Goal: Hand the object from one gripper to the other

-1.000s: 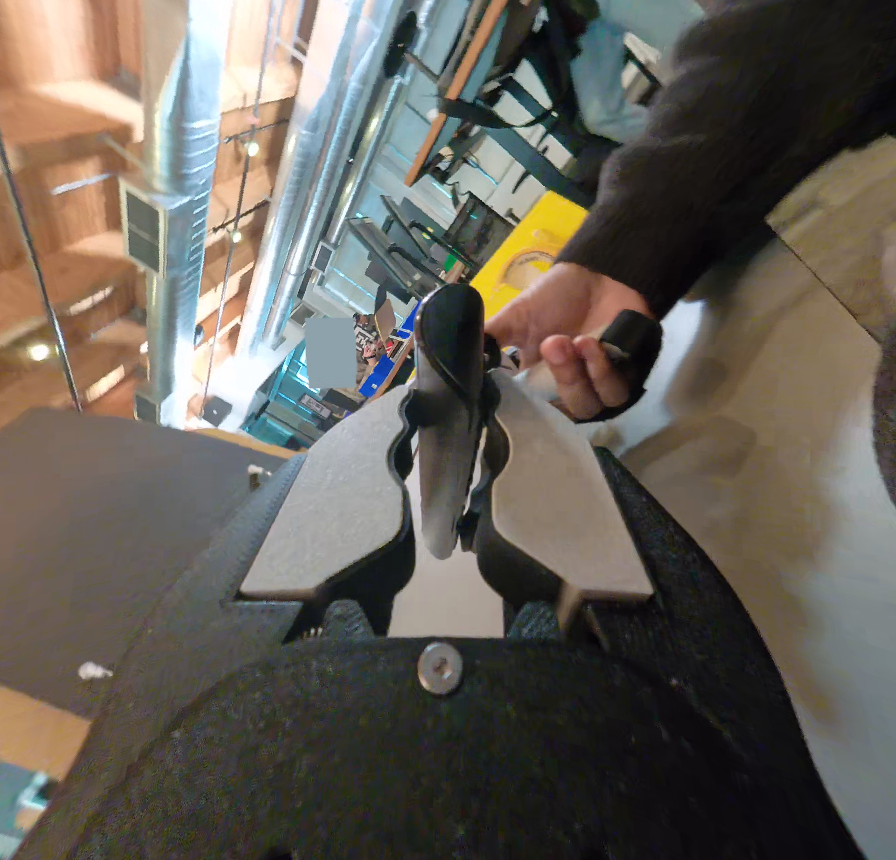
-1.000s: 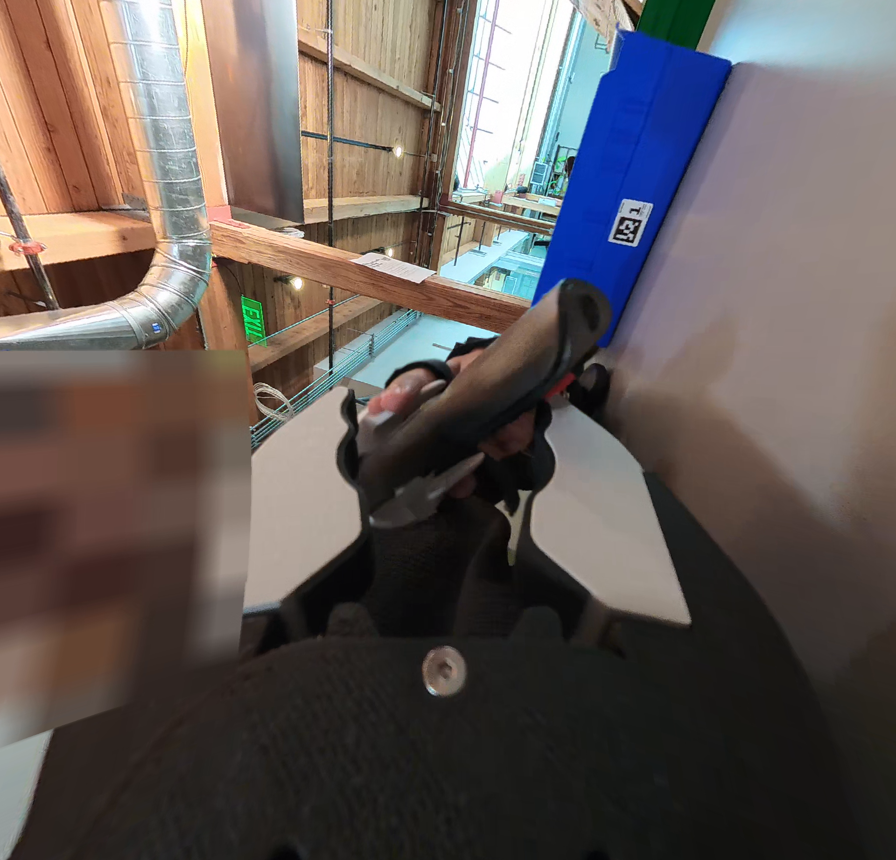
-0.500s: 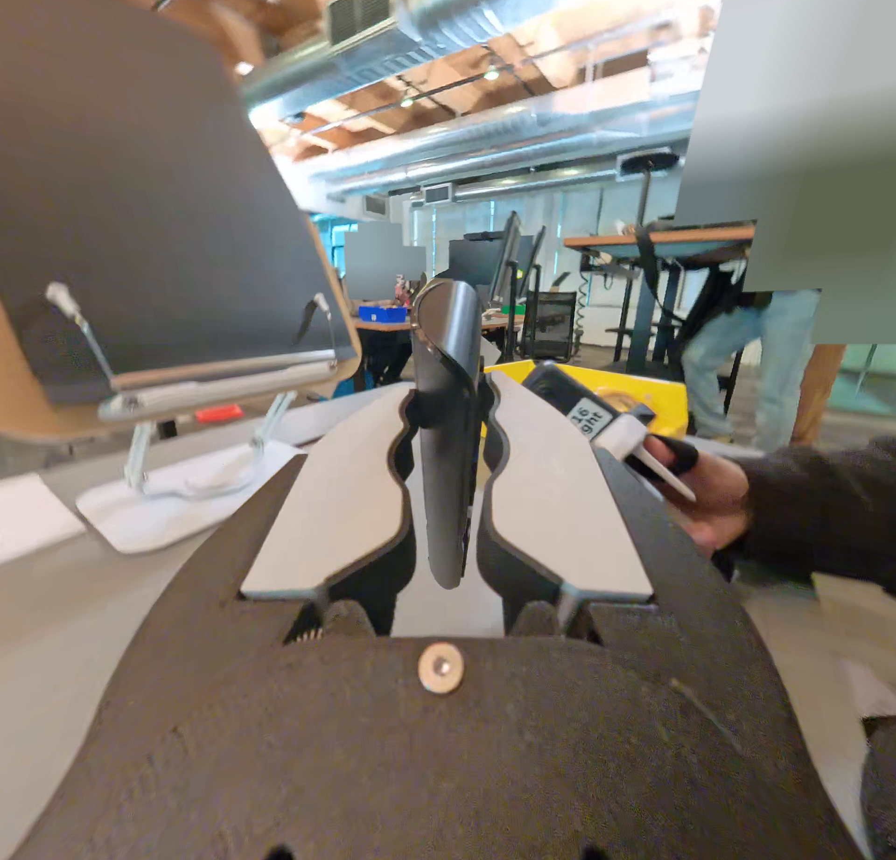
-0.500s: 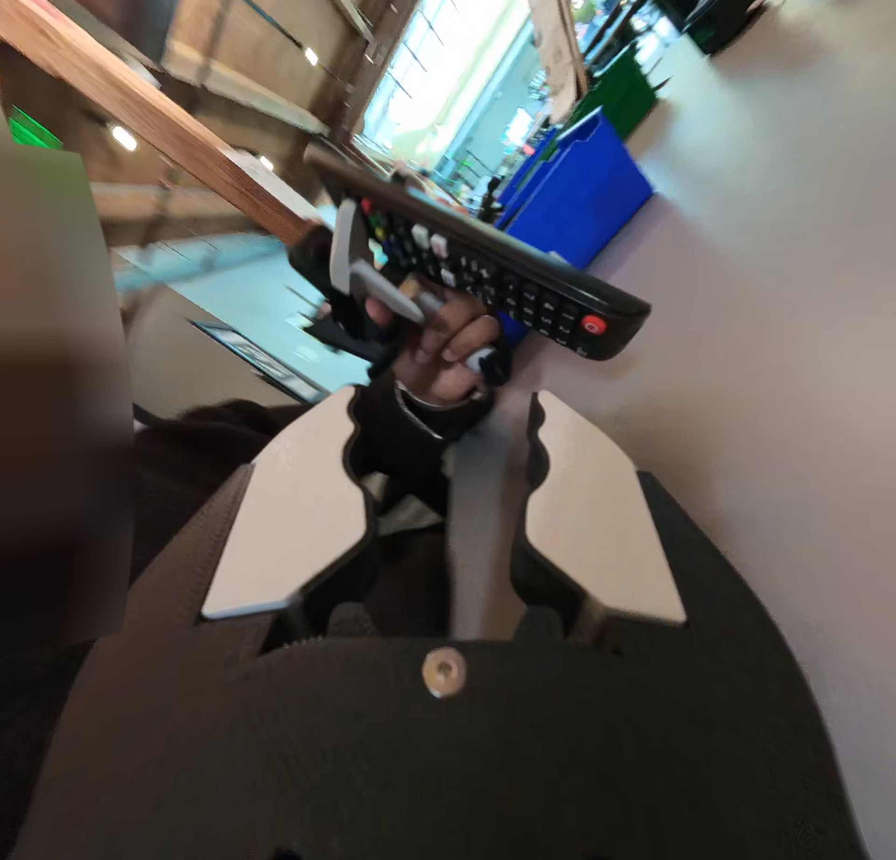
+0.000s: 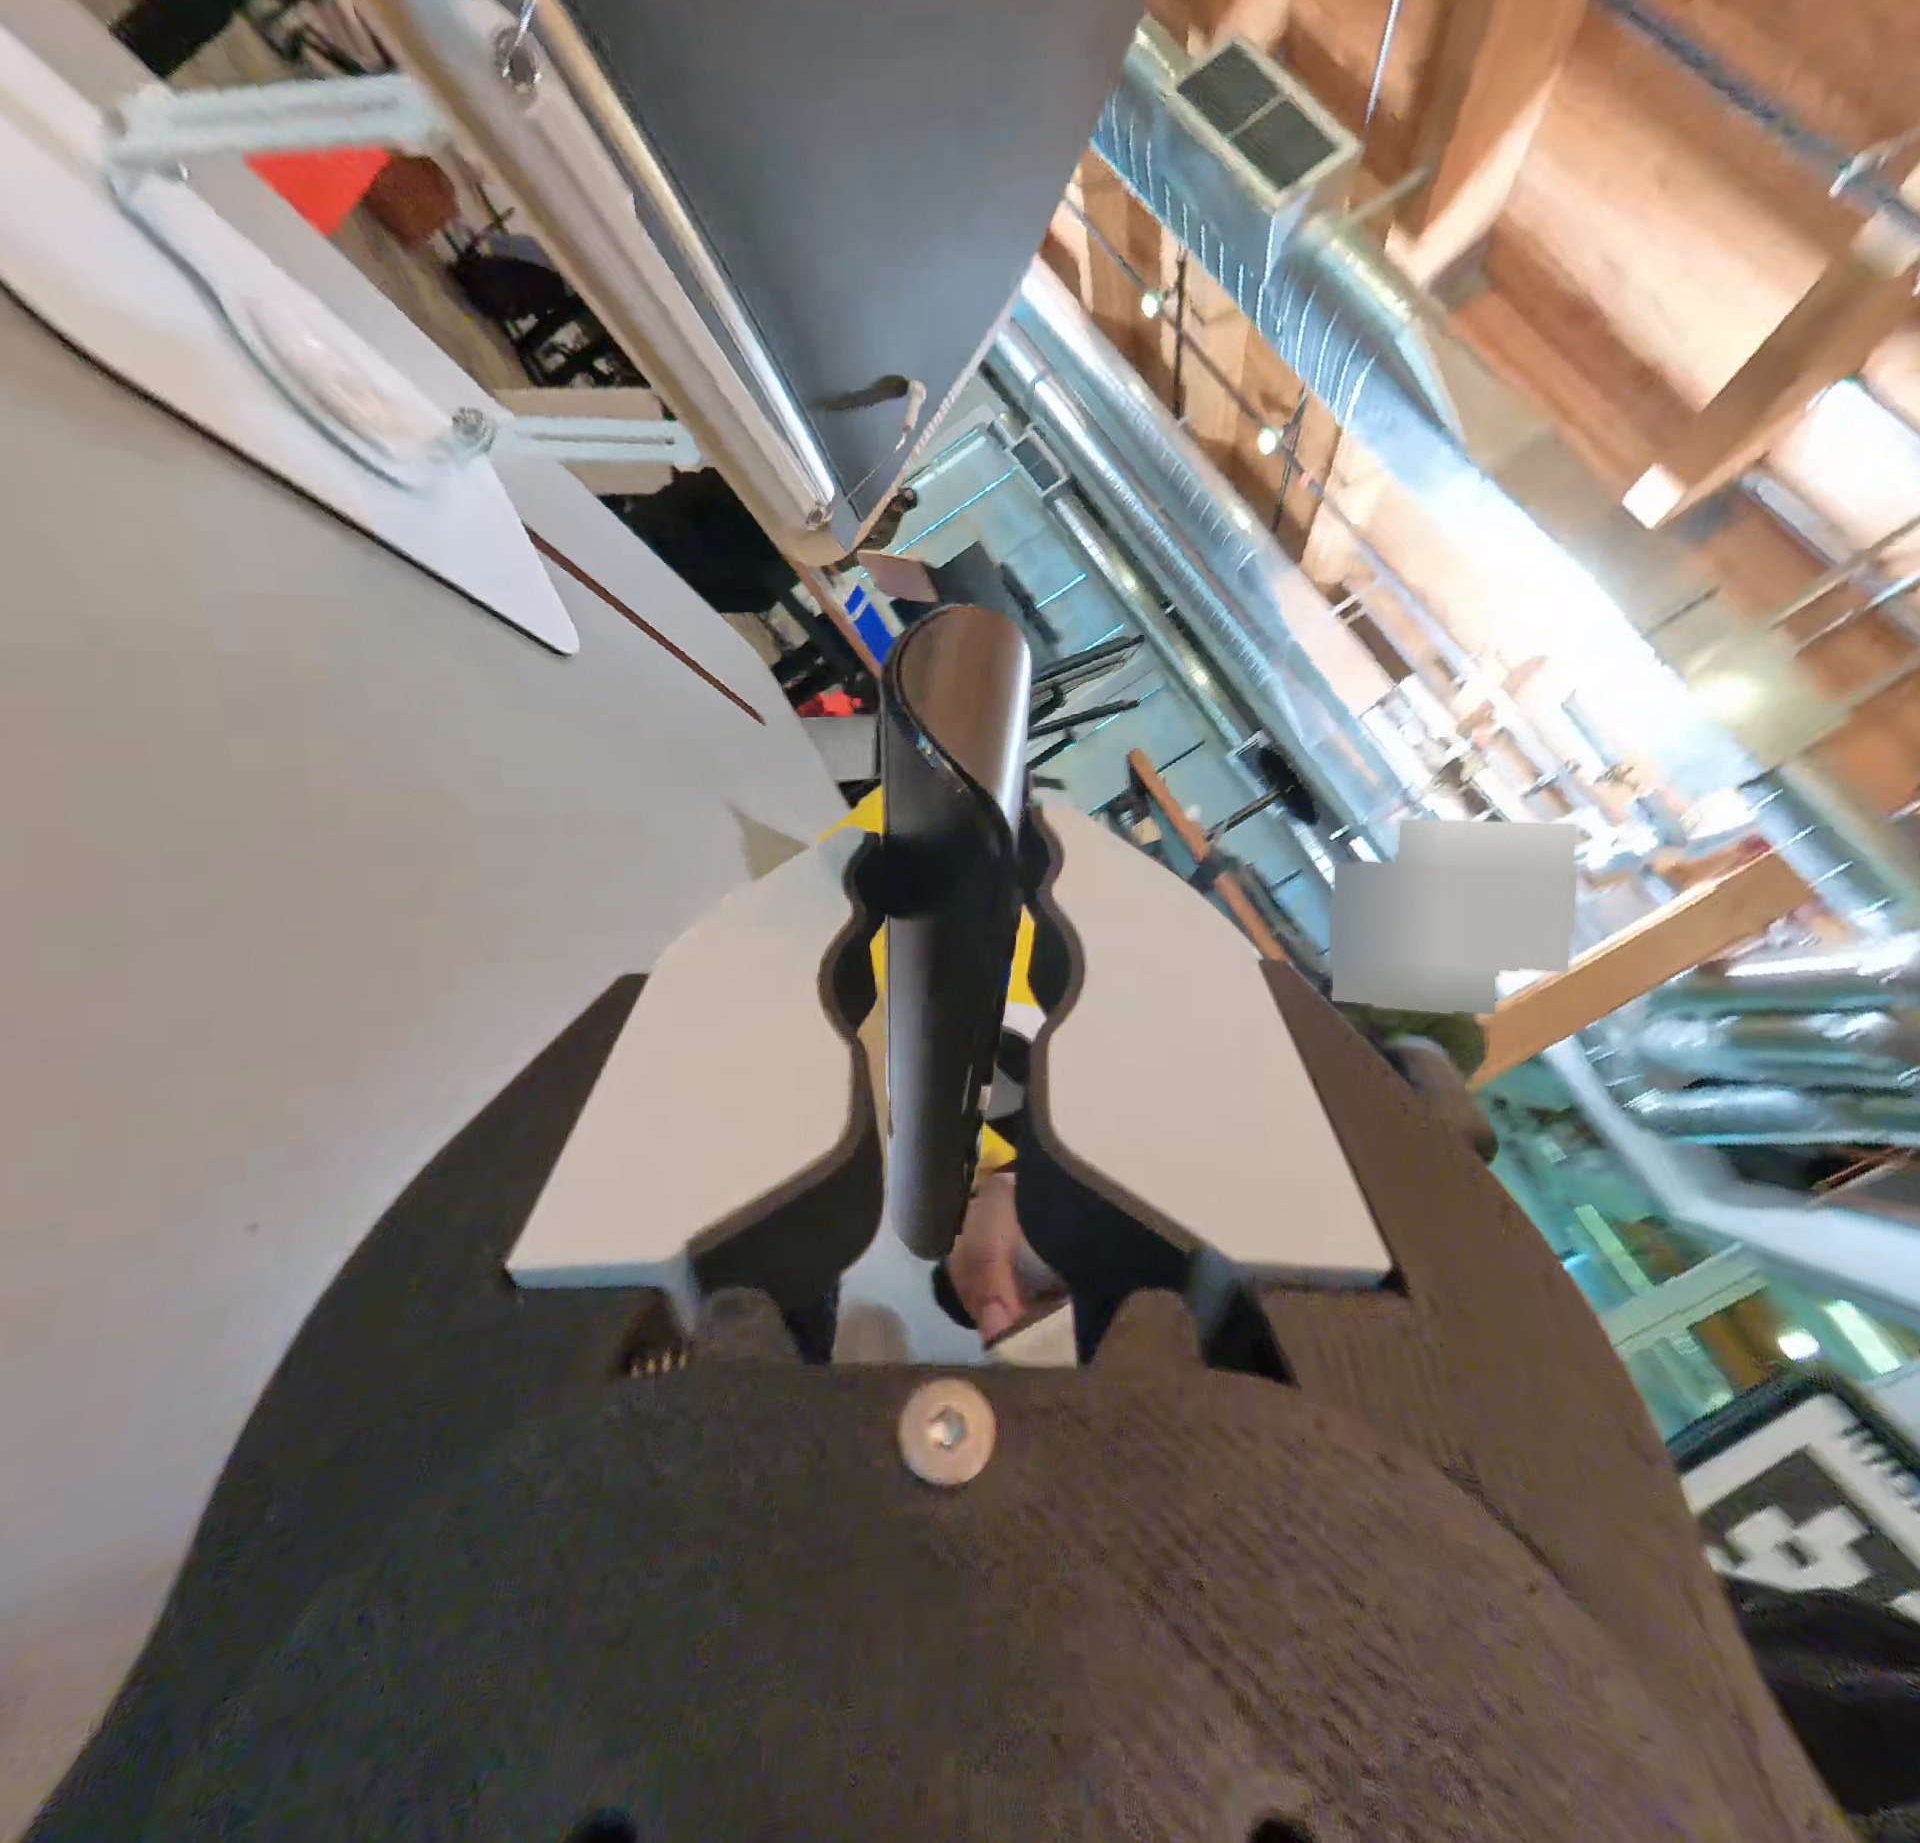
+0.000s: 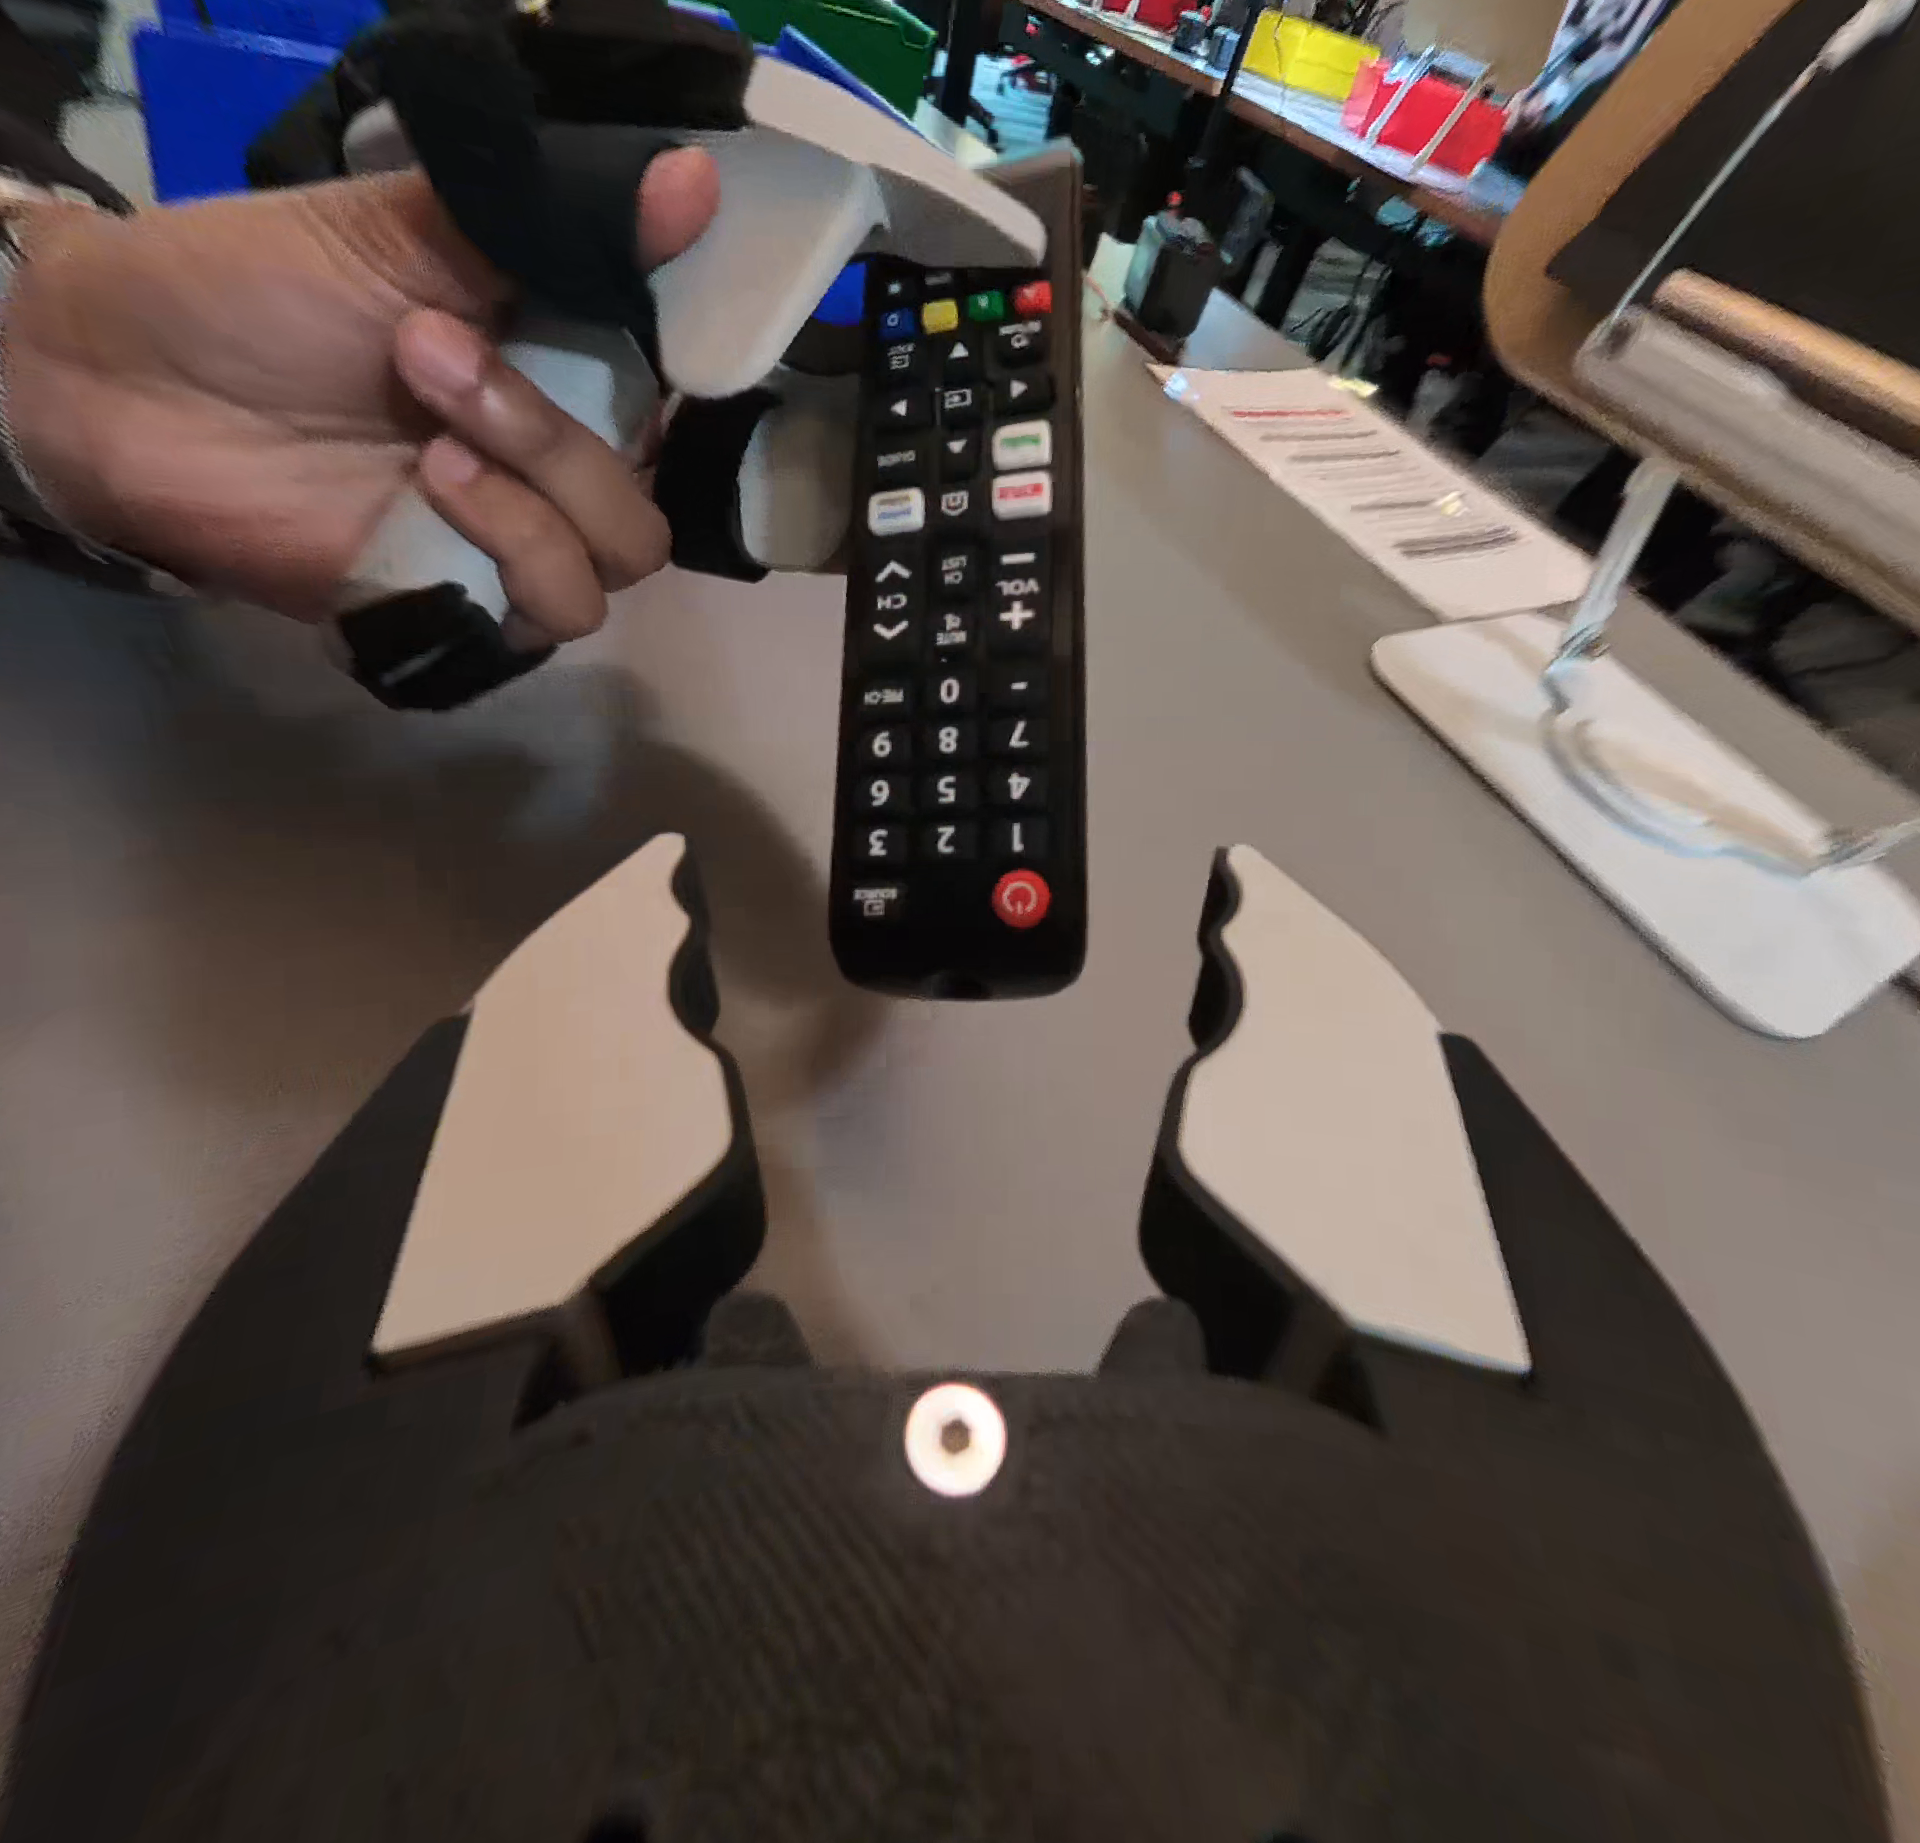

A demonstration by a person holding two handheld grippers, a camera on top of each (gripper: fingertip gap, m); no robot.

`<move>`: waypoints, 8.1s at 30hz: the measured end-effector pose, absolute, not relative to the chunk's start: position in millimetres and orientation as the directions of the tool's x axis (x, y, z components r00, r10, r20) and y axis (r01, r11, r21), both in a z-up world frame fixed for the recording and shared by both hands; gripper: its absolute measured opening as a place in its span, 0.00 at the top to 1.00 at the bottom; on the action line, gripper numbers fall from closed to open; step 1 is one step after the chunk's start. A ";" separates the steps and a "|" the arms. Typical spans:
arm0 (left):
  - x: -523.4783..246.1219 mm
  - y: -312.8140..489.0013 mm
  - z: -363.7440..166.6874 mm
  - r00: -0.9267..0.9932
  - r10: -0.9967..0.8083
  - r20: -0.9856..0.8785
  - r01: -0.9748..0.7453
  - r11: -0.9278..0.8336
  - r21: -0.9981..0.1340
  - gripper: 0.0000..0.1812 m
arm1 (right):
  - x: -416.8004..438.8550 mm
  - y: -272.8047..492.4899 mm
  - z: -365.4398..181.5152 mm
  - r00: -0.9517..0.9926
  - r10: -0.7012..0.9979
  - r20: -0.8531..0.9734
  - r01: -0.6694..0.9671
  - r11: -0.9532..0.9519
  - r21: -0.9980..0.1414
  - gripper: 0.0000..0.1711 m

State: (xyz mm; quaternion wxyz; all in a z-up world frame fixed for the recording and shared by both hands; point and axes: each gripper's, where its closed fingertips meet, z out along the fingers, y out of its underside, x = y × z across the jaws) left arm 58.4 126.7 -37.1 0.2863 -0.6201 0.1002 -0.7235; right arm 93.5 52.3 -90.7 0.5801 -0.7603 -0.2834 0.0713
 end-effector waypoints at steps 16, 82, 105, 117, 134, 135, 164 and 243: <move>71.1 108.4 -44.1 -0.247 -0.330 0.911 0.129 -0.943 -0.307 0.85 | 87.5 42.7 -62.2 0.767 0.438 0.469 0.503 0.042 -0.863 0.72; 95.3 -8.5 -140.9 -0.076 -0.672 0.737 -0.606 -0.556 -0.569 0.98 | 93.1 -9.5 -141.3 0.761 0.337 -0.554 -0.165 -0.725 -0.668 0.62; 91.6 50.0 -112.4 -0.037 -0.687 0.726 -0.404 -0.654 -0.640 0.94 | 88.1 -33.3 -172.7 0.941 0.337 0.009 0.262 -0.713 -0.651 0.65; 80.3 109.6 -72.4 0.014 -0.750 0.661 -0.088 -0.660 -0.746 0.84 | 102.3 -29.0 -161.7 0.932 0.357 0.069 0.307 -0.673 -0.673 0.72; 88.5 36.4 -46.1 -0.382 -0.668 0.638 -0.132 -0.644 -0.753 0.51 | 101.9 -24.9 -59.8 0.684 0.475 -0.553 -0.387 -0.407 -0.828 0.72; 87.7 27.9 -41.2 -0.421 -0.640 0.643 -0.128 -0.660 -0.740 0.52 | 97.5 -25.3 -58.8 0.664 0.487 -0.568 -0.401 -0.409 -0.819 0.72; 75.2 70.4 -23.9 -0.021 -0.999 0.037 -0.070 -0.036 -0.997 0.73 | 104.9 -14.3 -55.9 0.759 0.476 -0.445 -0.372 -0.245 -0.895 0.61; 88.7 -22.2 -58.8 -0.458 -0.619 0.638 -0.311 -0.561 -0.767 0.86 | 138.1 -11.9 -6.3 0.749 0.552 -0.366 -0.395 -0.070 -0.916 0.73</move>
